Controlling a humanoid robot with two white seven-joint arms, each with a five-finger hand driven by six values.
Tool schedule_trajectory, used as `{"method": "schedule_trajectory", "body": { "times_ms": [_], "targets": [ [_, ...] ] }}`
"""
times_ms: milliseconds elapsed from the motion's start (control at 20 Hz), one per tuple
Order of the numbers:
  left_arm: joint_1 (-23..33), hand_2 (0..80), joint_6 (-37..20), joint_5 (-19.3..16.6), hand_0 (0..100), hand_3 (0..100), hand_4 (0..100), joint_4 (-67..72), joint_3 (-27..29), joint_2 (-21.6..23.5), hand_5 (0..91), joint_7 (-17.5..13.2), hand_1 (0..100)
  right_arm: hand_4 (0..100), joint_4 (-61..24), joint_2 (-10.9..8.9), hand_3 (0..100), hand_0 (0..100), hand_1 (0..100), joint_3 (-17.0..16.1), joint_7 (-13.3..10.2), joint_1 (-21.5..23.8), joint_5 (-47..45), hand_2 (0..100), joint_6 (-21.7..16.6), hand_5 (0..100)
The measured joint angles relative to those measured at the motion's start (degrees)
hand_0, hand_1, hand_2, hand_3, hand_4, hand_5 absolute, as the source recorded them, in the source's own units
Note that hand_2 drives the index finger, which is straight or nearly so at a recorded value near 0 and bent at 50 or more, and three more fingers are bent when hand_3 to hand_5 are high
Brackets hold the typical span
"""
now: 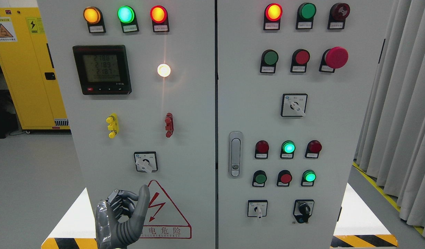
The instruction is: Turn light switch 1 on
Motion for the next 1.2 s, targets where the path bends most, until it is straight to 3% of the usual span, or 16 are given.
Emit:
{"method": "schedule_trajectory", "body": {
  "times_ms": [401,852,1002,1103,1153,1203],
  "targets": [
    [16.2,64.7,-20.7,7.2,13,98,95,4.1,4.0,2.5,84.1,-5.7,41,0,0.0,0.00,0,0,50,0.0,0.0,0.0,0.0,4,0.0,0],
    [25.3,55.3,-43.0,11.9,10,94,91,25.0,9.5,5.2,74.8,-13.9,39,0,0.0,0.00,0,0,50,0.0,0.0,0.0,0.0,4,0.0,0],
    [26.2,36.6,-45.9,13.3,7,72,72,35.8,10.7,5.6,42.5,-18.0,34,0,0.0,0.00,0,0,50,0.0,0.0,0.0,0.0,4,0.0,0],
    [26.5,28.8,-46.5,14.1,7,63,63,43.1,11.3,5.9,31.4,-20.7,33,0,0.0,0.00,0,0,50,0.0,0.0,0.0,0.0,4,0.0,0],
    [26.6,17.9,-46.6,14.5,7,49,51,46.9,11.6,6.0,12.9,-21.9,32,0,0.0,0.00,0,0,50,0.0,0.0,0.0,0.0,4,0.0,0],
    [26.6,6.0,-46.7,14.7,7,35,41,50.7,11.8,6.1,1.6,-23.3,32,0,0.0,0.00,0,0,50,0.0,0.0,0.0,0.0,4,0.0,0]
  ]
}}
